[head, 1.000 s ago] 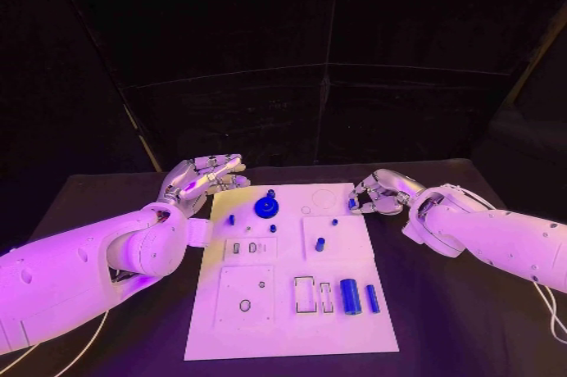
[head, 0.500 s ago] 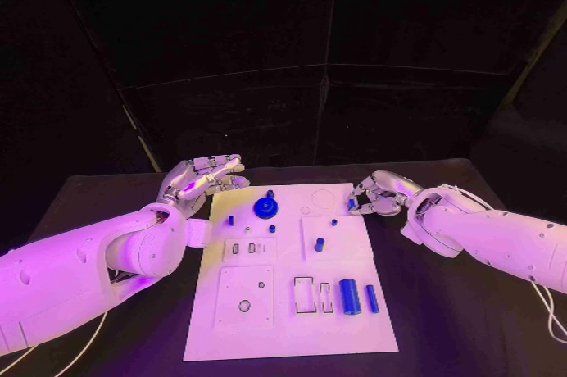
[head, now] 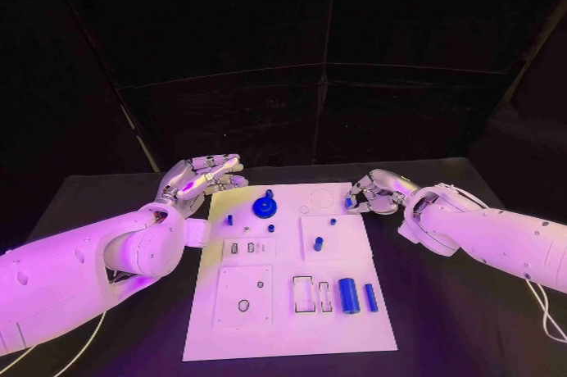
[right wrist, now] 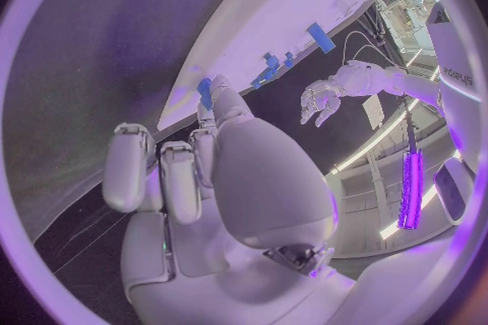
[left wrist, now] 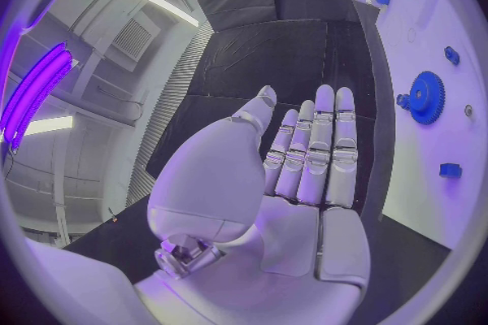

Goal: Assemble the parts on the task board

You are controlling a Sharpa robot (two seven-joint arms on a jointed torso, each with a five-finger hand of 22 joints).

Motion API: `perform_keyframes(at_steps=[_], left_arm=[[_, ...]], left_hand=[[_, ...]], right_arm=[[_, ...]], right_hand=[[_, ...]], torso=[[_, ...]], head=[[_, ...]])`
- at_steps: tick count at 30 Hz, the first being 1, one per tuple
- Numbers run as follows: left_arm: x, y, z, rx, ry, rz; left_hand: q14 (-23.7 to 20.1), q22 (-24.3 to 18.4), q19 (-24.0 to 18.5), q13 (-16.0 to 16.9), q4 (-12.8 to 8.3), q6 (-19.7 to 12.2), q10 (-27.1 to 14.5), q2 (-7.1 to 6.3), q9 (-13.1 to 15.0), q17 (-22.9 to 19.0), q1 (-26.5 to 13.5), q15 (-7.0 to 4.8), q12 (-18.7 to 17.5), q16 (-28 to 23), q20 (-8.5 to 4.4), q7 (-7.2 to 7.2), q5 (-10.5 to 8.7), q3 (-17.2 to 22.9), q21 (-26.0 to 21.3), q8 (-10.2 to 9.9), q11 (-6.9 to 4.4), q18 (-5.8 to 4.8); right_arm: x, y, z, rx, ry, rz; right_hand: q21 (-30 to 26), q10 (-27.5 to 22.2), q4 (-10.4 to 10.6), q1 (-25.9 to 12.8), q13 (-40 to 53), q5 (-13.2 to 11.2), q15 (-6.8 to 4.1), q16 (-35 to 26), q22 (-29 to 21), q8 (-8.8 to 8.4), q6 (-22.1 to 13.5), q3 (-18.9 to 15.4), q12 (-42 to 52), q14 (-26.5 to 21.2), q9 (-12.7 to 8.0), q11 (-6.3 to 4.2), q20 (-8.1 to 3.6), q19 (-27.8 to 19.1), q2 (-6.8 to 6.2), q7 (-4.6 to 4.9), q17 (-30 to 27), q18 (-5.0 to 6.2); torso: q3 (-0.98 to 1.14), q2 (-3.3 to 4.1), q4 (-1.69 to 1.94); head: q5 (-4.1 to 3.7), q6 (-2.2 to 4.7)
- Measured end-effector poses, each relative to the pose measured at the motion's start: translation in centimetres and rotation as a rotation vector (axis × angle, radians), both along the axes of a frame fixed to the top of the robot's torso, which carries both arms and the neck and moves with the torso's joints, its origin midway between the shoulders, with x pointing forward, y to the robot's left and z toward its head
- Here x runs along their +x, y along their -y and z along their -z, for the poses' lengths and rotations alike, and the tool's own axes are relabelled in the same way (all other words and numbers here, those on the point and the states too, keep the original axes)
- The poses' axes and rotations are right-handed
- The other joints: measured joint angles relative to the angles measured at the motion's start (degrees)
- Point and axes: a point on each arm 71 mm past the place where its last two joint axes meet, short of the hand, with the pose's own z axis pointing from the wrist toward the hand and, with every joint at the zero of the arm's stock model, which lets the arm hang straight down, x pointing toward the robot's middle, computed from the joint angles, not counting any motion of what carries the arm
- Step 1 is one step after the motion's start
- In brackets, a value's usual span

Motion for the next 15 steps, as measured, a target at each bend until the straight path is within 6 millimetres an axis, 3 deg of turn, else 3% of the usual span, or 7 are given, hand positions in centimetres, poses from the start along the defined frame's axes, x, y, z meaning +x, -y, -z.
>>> perform_keyframes(at_steps=[8,15], left_arm=[[0.0,-0.1,0.0,0.001,0.000,-0.001],[0.0,-0.4,0.0,0.003,-0.001,-0.006]], left_hand=[[0.00,0.00,0.00,0.01,0.00,0.00,0.00,0.00,0.00,0.05,0.00,0.00,0.00,0.00,0.00,0.00,0.00,0.00,0.00,0.00,0.00,0.00],[0.00,0.01,0.00,0.01,0.00,0.00,0.00,0.00,0.00,0.04,0.00,0.00,0.00,0.00,0.00,0.00,0.00,0.00,0.00,0.00,0.00,0.00]], right_arm=[[-0.5,-0.4,-0.3,0.031,0.009,0.000],[-2.0,-2.1,-1.1,0.075,0.012,-0.032]], right_hand=[[0.23,0.28,-0.79,-0.29,-0.09,-0.26,-0.21,0.00,0.33,0.10,-0.08,1.66,0.06,-0.21,0.00,-0.28,-0.21,0.21,0.29,-0.10,0.00,0.00],[0.23,0.28,-1.00,-0.29,-0.10,-0.27,-0.21,0.00,0.45,0.08,-0.11,1.88,0.06,-0.22,-0.01,-0.29,-0.21,0.21,0.29,-0.13,0.00,0.00]], torso=[[0.00,0.00,0.01],[-0.08,-0.16,-0.01]], head=[[-0.03,0.01],[-0.14,0.23]])
